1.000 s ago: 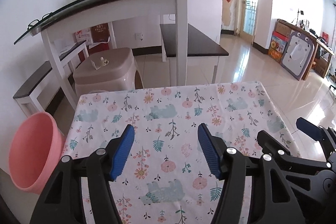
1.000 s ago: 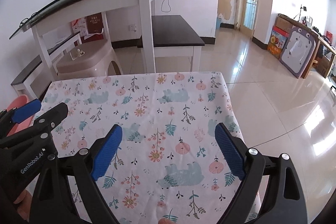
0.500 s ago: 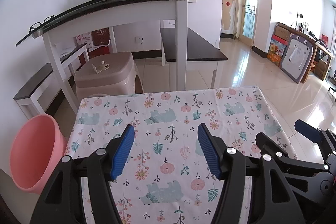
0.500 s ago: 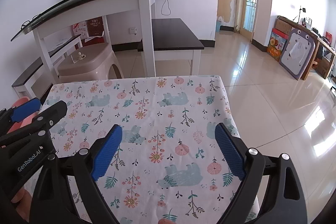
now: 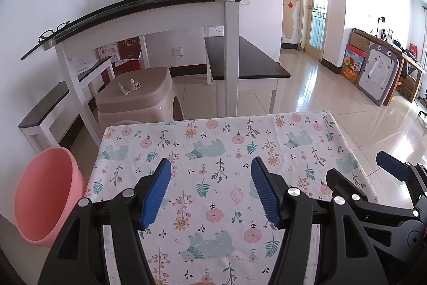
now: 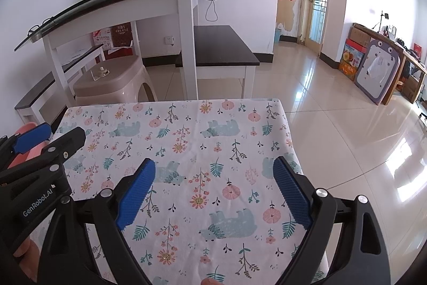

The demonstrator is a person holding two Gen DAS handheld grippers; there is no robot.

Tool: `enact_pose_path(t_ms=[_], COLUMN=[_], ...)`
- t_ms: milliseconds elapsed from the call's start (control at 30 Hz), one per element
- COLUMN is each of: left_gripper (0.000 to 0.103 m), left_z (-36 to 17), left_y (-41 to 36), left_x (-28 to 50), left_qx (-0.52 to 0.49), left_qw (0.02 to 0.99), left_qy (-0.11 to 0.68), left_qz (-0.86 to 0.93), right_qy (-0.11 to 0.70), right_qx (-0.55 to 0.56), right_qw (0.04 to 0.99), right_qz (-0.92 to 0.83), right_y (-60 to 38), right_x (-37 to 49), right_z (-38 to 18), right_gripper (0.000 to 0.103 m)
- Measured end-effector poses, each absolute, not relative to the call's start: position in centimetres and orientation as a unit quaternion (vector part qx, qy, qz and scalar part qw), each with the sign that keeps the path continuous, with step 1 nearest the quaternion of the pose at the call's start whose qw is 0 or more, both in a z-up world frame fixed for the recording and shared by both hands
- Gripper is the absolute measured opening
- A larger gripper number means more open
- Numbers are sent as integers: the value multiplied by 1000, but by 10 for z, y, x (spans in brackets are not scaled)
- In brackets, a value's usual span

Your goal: Collect trash

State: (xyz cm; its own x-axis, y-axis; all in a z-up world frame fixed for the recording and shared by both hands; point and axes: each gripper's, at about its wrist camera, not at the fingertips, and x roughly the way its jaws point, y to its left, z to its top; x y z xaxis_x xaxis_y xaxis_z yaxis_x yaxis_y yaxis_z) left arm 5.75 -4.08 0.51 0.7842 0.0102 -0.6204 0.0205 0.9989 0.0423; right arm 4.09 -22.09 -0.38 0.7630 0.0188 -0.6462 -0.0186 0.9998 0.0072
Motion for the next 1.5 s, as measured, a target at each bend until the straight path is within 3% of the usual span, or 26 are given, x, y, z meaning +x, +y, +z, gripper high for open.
enact_pose_path(t_ms=[1500], left_gripper=[60], left_z=[1], left_y=[-39], left_x=[59], left_qx=[23], left_qw=[942], left_qy=[335], left_qz=[0], right_qy=[346], right_qx=[-2], right_qw=[938], right_qz=[11], right_y=[-221], right_x=[42], right_z=[-7], right_gripper=[90])
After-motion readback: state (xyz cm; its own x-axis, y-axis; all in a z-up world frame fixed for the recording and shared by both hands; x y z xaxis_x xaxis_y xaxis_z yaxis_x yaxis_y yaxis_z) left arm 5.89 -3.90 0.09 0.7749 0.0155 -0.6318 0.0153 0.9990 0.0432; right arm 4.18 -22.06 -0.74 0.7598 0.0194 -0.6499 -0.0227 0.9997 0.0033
